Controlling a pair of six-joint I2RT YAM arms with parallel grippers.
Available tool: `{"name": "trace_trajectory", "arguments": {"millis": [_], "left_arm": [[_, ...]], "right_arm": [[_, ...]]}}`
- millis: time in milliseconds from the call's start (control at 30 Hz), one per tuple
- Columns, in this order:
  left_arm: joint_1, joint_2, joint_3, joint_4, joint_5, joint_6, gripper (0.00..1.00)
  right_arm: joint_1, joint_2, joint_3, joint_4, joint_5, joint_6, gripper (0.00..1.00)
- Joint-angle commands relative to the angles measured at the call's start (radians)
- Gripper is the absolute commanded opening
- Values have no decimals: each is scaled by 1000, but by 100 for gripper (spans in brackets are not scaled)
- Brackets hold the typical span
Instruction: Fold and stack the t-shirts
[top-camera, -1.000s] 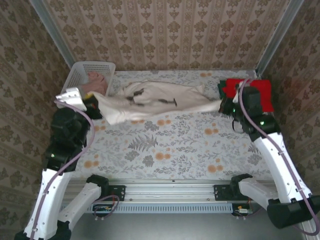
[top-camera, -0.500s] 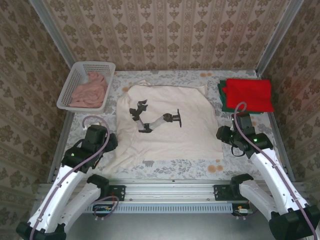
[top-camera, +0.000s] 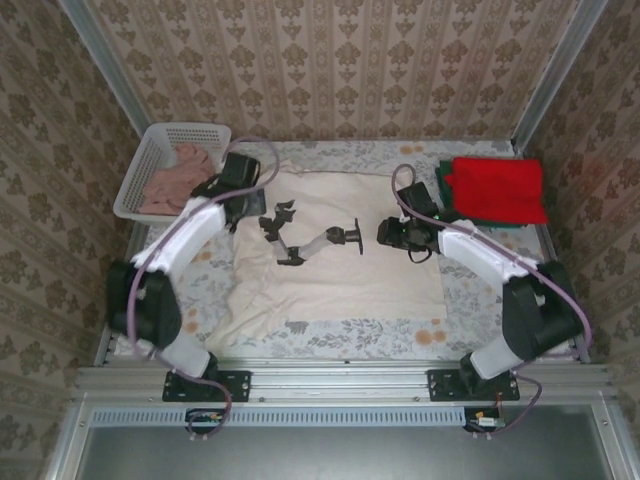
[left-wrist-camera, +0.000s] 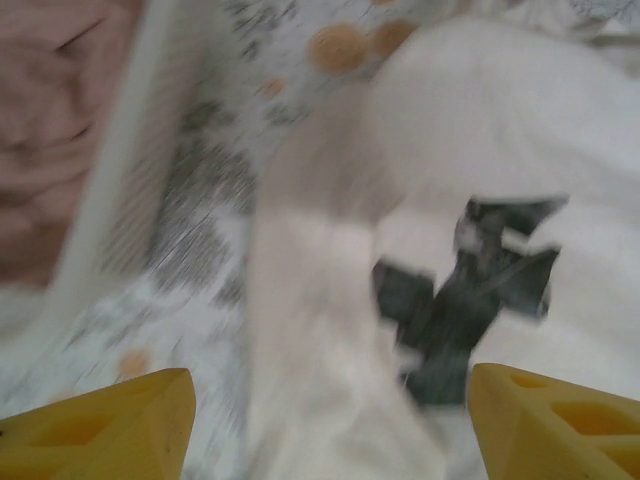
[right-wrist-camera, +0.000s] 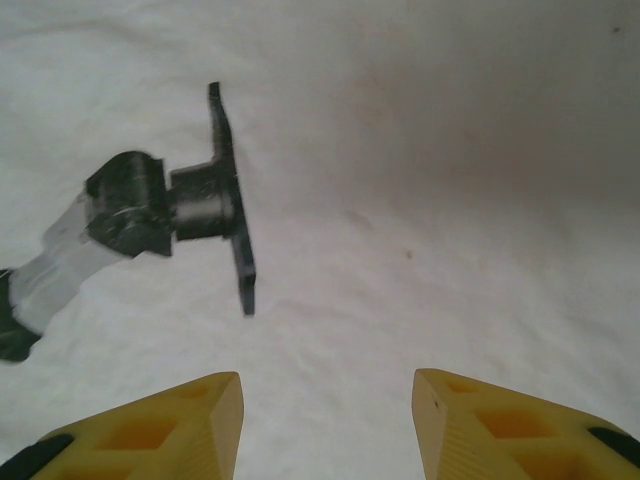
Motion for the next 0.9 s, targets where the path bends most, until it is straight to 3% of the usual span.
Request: {"name": "trace_trajectory", "arguments": {"millis": [0,133,267,633,867], "left_arm": [[27,204,205,41,68,116,71],[82,436,449,-39,26,142,70],[134,533,548,-60,43,145,69],[221,562,577,-68,16,170,69],[178,521,568,-66,86,187,73]], "right_arm": [[-16,35,42,55,-12,-1,50],[-33,57,31,61,-28,-7,51],[-47,70,14,51,-21,-11,52],[-84,81,-6,52,-26,-17,53],[-104,89,31,29,6,-30,54]]}}
